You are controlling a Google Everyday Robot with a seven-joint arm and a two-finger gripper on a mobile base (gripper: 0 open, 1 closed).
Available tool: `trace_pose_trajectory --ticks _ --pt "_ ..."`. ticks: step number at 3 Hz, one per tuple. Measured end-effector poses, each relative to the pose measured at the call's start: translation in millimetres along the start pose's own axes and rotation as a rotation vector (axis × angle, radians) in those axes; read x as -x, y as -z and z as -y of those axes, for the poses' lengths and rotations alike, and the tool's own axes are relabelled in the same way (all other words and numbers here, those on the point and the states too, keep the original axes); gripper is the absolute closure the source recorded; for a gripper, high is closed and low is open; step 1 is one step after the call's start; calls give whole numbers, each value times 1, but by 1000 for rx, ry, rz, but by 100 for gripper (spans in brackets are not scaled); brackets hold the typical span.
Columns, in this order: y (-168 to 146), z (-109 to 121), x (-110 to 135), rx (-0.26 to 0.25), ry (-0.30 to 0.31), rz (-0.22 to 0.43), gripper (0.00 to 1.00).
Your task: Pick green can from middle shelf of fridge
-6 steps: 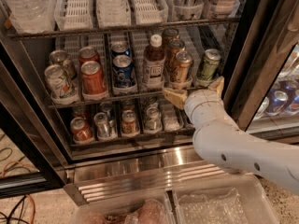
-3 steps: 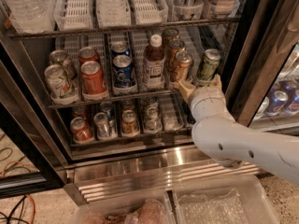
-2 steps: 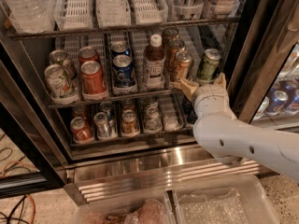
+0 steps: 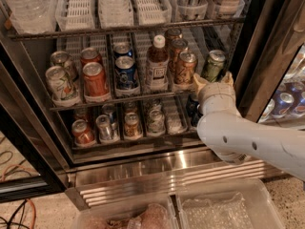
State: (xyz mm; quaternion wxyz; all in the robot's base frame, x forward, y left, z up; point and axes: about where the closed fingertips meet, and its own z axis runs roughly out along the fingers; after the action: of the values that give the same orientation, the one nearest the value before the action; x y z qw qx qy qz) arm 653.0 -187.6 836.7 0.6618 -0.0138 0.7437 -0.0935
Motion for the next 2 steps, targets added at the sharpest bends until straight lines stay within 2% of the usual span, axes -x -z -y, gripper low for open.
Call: trace_pose_trajectory --ticks 1,2 --pt "-1 0 0 -1 -2 1 46" --pt "-7 -4 -1 7 -4 4 45"
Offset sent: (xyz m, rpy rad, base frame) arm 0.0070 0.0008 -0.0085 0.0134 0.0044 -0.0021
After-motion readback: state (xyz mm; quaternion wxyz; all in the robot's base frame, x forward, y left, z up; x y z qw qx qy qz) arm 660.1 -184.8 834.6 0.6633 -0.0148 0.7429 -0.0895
